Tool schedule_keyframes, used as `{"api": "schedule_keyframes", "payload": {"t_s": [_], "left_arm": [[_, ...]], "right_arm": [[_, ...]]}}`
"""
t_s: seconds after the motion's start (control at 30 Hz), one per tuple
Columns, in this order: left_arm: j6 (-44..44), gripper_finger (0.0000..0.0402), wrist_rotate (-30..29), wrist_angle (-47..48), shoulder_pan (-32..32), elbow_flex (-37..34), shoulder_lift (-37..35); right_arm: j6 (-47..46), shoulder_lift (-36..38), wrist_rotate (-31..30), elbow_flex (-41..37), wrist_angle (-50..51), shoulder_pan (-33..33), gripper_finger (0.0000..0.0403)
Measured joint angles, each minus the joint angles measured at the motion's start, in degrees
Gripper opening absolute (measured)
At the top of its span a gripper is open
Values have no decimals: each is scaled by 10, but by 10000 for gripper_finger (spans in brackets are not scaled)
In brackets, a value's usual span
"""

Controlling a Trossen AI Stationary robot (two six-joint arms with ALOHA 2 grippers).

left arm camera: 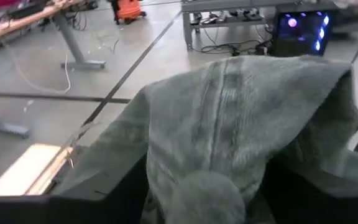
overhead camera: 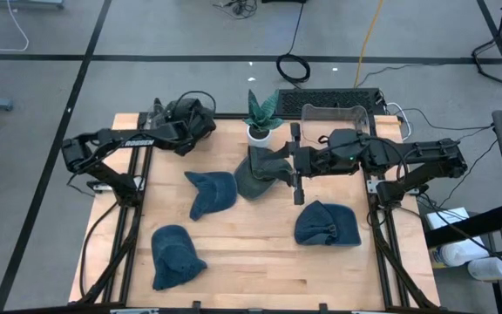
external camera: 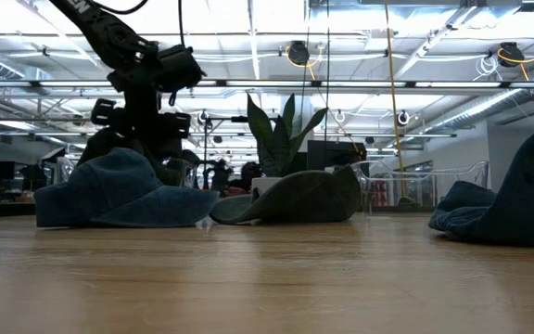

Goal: Pick & Place hat
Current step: Put the right green cap into the left transparent bin

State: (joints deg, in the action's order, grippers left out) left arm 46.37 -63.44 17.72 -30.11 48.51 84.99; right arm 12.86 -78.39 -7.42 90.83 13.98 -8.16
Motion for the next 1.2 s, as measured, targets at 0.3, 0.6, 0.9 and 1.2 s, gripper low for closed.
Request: {"api": "schedule_keyframes", "payload": {"t_s": [0.3,0.6,0.9,1.2], "left_arm": [[-219,344,45,-59,25,0,-43],[-442,353,167,-62,52,0,-79],[-508,333,209,30,70,0,-135],[-623,327,219,112,66,0,-221]], "right_arm": [[-1,0,0,0,-1,0,130],[-17,0,0,0,-9,0,130],[-17,0,0,0,-8,0,130],[-35,0,0,0,-9,0,130]]}}
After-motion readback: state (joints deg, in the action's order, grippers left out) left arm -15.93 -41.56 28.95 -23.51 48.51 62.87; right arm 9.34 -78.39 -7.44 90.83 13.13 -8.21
